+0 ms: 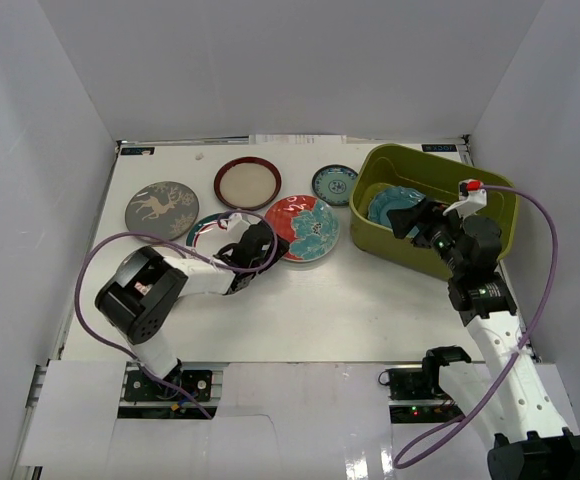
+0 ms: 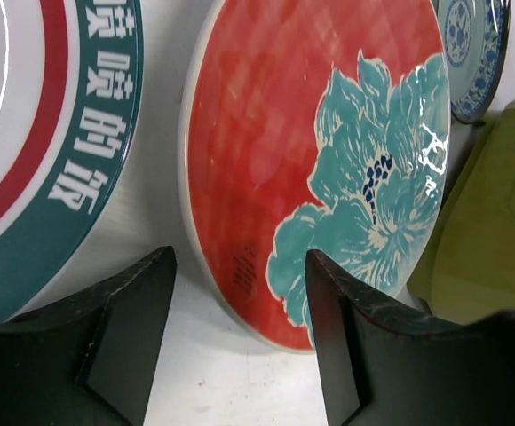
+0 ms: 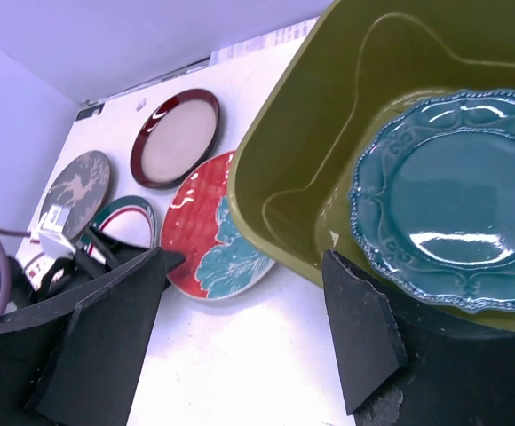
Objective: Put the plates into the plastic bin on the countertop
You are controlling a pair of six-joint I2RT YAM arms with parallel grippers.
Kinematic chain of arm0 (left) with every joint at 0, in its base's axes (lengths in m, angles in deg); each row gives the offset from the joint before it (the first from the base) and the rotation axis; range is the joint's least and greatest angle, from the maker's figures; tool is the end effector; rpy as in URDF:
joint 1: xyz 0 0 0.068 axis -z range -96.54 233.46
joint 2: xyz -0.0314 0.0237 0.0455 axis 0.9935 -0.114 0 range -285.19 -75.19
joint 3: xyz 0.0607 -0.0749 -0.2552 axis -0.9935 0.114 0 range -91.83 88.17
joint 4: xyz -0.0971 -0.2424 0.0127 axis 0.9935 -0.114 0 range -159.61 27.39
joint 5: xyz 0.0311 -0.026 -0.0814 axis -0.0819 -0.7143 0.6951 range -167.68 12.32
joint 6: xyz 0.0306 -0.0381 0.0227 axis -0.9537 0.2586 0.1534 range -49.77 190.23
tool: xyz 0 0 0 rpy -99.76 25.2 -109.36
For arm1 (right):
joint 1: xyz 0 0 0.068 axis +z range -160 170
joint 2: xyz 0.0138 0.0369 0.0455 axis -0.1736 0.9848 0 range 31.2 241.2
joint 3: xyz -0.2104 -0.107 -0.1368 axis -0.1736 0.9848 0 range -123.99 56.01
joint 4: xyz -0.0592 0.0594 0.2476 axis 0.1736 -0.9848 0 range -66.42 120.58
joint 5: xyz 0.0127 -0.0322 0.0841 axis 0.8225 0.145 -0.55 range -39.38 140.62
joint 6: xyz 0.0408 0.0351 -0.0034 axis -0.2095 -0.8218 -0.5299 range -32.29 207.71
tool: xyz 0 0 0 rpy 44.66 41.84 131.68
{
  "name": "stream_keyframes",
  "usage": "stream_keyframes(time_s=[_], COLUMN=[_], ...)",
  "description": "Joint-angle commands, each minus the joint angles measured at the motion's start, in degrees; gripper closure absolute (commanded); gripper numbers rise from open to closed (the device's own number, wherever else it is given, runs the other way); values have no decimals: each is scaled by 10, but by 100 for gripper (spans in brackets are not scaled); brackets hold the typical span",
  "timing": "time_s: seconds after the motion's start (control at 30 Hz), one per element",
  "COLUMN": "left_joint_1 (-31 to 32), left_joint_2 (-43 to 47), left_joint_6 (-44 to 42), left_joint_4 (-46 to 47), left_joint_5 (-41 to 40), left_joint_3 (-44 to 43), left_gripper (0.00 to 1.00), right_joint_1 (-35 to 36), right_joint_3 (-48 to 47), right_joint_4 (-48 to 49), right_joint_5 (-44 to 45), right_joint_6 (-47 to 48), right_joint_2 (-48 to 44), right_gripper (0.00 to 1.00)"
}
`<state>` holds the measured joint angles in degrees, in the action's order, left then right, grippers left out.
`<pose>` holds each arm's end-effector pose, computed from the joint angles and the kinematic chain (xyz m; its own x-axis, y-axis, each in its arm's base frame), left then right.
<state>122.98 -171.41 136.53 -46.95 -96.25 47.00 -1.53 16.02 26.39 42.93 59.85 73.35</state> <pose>0.2551 -0.1958 0.1412 -0.5753 -0.6507 -0.4955 -0.2821 0.7266 -0.6265 0.1773 0.0311 0.3292 -0.2263 0.4344 -0.8718 -0.1942 0.8569 0.4774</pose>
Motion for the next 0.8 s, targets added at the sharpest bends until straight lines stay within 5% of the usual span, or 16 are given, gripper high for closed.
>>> stream_keyframes(time_s=[0.0,0.17,0.4,0.77], left_joint_1=[5,5,5,5], left_joint_2=[-14,-43,-10,208], left_joint_6=[15,13,-13,-54], left_joint_4=[17,33,36,25], left_joint_5=[-43,-67,-77,-67], left_joint_3=[-22,-33,-7,104], left_gripper=[30,47,98,100], right_joint_1=[19,55,77,93], right_joint_3=[21,32,29,17], right_joint_4=[28,22,4,-41], right_joint_5=[-16,-17,-28,-76], right_joint_6=[-9,-13,-21,-14], right_joint_2=[-15,-22,-47,-48], right_gripper=[23,25,26,20])
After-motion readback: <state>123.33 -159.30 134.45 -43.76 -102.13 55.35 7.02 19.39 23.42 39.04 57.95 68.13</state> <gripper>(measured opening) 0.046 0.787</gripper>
